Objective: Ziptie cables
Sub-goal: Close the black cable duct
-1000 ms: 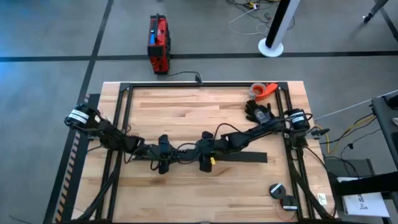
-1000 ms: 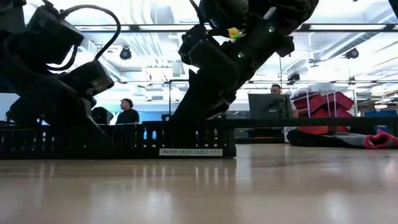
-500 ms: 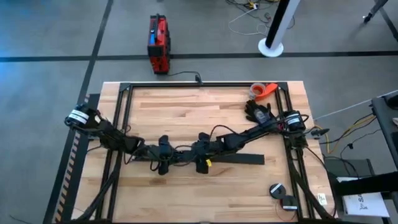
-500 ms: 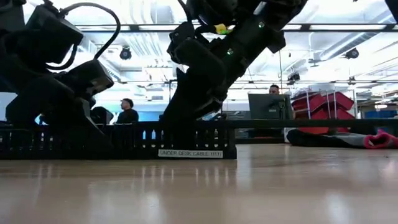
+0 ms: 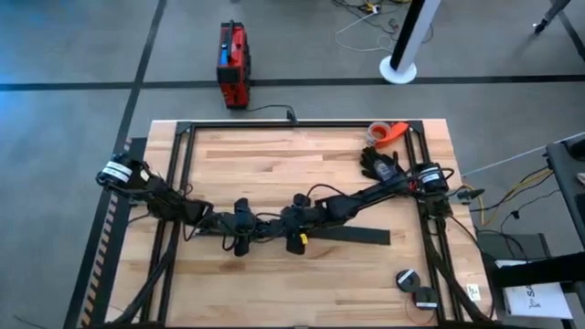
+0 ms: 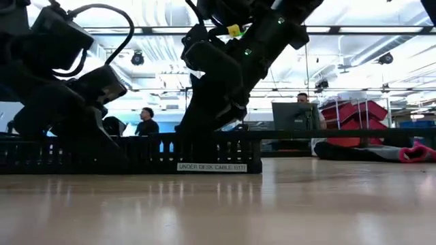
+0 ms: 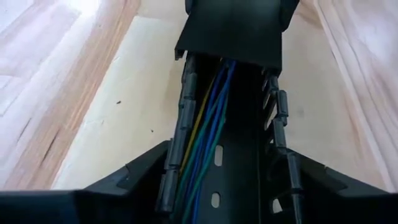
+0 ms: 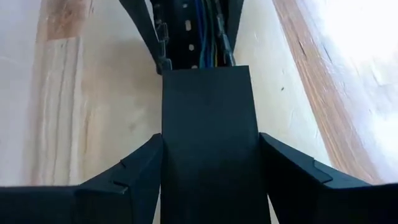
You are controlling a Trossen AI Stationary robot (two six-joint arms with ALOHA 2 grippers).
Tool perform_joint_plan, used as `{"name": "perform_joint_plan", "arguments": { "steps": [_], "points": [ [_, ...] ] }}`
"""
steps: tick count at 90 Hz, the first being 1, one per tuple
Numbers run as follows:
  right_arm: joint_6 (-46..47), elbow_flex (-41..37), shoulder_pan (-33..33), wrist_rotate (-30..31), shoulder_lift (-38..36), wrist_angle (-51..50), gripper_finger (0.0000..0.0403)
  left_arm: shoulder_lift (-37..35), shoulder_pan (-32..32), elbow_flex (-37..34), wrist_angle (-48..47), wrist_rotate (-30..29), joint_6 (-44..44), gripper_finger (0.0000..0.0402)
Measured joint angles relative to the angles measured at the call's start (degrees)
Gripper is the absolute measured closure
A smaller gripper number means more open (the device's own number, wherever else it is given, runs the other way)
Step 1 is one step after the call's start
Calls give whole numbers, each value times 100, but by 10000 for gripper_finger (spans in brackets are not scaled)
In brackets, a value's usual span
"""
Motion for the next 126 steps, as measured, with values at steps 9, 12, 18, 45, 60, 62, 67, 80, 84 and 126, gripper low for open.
{"name": "perform_joint_plan", "arguments": {
  "steps": [9,12,18,45,60,62,67,80,84,126],
  "points": [
    [-132,33,-1,-40,0,-12,186,1,0,0,2,-16,-16,163],
    [-234,31,-7,-107,2,38,186,1,0,0,2,-21,-17,163],
    [-370,23,-12,-292,32,251,187,1,-4,-3,29,-12,13,166],
    [-612,33,-35,-524,321,960,187,14,-5,87,-16,33,146,165],
    [-685,31,-43,-693,462,1410,187,19,-13,94,-8,51,144,164],
    [-653,31,-50,-671,464,1421,187,19,-13,94,-8,52,146,165],
    [-607,37,-59,-592,467,1425,187,19,-13,96,-4,50,155,168],
    [-637,170,-89,-507,483,1298,187,19,-15,114,13,35,221,171],
    [-685,202,-92,-507,488,1261,187,19,-13,114,29,17,237,169],
    [-705,415,-92,-458,490,621,188,-738,-11,113,-781,417,176,129]
  ]
}}
